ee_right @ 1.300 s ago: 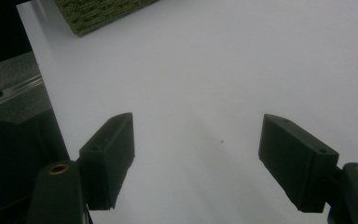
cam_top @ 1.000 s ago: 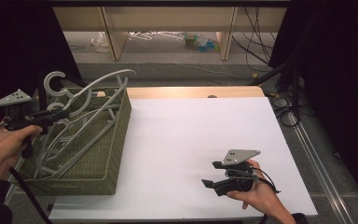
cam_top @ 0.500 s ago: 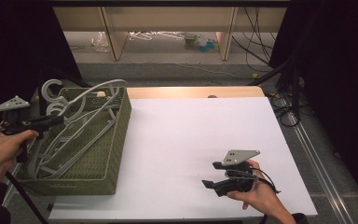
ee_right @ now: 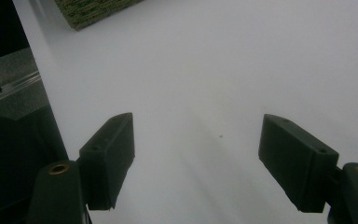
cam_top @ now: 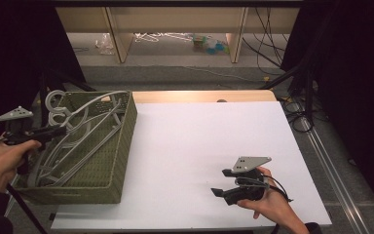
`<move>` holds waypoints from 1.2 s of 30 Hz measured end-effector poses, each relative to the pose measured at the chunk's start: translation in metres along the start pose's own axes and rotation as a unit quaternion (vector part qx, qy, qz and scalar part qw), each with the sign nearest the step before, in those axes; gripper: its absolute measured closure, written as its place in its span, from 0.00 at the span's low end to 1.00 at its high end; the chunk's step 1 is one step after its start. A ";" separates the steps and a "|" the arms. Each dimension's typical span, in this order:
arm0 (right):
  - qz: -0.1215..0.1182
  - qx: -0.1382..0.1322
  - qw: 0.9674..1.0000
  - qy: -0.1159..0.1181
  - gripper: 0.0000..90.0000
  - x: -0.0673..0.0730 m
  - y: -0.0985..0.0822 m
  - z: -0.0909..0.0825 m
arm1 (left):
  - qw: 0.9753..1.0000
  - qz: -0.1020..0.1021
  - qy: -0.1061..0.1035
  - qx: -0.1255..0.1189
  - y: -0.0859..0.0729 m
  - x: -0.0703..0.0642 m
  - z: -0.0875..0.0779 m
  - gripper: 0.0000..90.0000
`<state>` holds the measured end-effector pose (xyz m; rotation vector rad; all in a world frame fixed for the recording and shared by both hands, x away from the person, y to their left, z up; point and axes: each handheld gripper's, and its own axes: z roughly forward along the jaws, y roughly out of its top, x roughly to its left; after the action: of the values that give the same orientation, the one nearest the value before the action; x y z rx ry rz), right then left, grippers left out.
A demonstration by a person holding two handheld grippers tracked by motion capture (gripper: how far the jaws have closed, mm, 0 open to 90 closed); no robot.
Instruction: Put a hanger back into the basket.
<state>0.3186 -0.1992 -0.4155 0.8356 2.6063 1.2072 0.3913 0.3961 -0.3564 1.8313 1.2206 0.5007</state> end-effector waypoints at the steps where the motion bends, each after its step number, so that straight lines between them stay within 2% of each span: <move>1: -0.001 0.000 1.000 0.001 0.31 0.000 0.000 0.000 | 1.000 -0.001 -0.001 0.001 -0.001 0.000 0.001 0.88; 12: -0.001 0.002 1.000 0.001 0.31 -0.001 -0.001 0.000 | 0.999 -0.002 -0.013 0.034 -0.009 -0.001 0.015 0.88; 17: 0.000 0.003 1.000 0.002 0.31 0.000 0.000 0.000 | 0.998 0.009 -0.014 0.058 -0.012 -0.004 0.024 0.87; 19: -0.001 0.005 1.000 0.002 0.31 -0.001 -0.001 0.000 | 0.998 -0.004 -0.009 0.058 -0.015 -0.004 0.029 0.87; 23: -0.001 0.003 1.000 0.001 0.31 -0.001 -0.001 0.000 | 0.997 -0.008 0.001 0.071 -0.019 -0.001 0.034 0.87; 25: 0.002 0.006 1.000 0.001 0.31 -0.001 -0.001 0.000 | 0.998 -0.019 0.004 0.066 -0.022 0.000 0.035 0.86; 29: -0.001 0.006 1.000 0.001 0.31 -0.001 -0.001 0.000 | 0.997 -0.023 0.015 0.076 -0.026 0.002 0.037 0.86; 33: -0.002 0.005 1.000 0.001 0.31 -0.001 -0.001 0.000 | 0.997 -0.029 0.023 0.072 -0.028 0.005 0.037 0.86; 36: -0.002 0.006 1.000 0.001 0.31 -0.001 -0.001 0.000 | 0.996 -0.027 0.040 0.076 -0.029 0.006 0.038 0.86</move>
<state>0.3184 -0.2006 -0.4163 0.8323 2.6177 1.1928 0.4053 0.3893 -0.4022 1.9143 1.3918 0.4665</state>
